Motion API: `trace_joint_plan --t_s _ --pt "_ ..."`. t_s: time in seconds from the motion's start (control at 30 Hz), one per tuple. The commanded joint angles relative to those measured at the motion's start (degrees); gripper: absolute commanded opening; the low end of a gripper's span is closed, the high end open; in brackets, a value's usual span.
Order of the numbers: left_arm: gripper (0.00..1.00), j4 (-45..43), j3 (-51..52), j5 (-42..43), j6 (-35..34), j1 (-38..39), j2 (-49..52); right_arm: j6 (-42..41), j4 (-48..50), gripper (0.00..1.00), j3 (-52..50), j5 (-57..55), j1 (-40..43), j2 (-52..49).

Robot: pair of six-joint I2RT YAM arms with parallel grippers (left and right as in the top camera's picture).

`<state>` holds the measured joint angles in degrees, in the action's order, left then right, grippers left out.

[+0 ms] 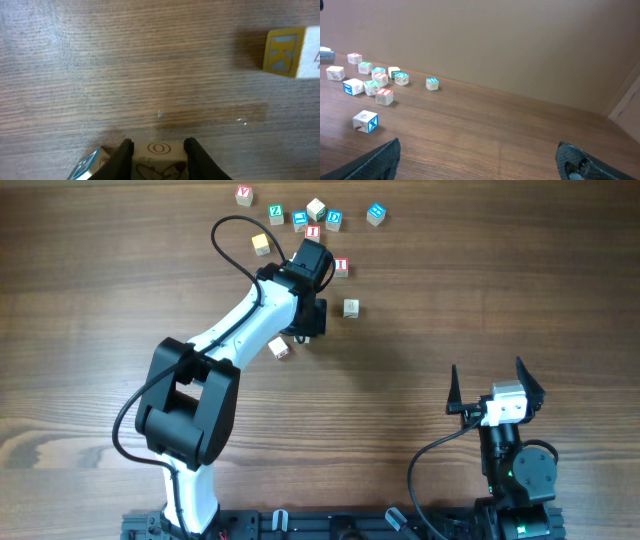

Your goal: Form a tower

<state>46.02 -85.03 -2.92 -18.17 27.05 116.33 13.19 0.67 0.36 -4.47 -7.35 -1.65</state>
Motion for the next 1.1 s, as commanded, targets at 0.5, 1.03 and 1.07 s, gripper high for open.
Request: trace_joint_plan --t_s 0.5,1.03,1.07 --pt "0.44 -3.82 3.48 0.28 -0.68 0.22 0.04 0.31 0.13 1.00 -0.07 0.92 -0.20 0.24" --pt "0.28 -2.56 3.48 -0.26 -0.24 0.22 0.04 0.33 0.13 1.00 -0.07 0.92 -0.20 0.24" --pt "0.28 -2.51 3.48 -1.42 -0.24 0.22 0.04 0.33 0.11 1.00 -0.07 0.92 -0.20 0.24"
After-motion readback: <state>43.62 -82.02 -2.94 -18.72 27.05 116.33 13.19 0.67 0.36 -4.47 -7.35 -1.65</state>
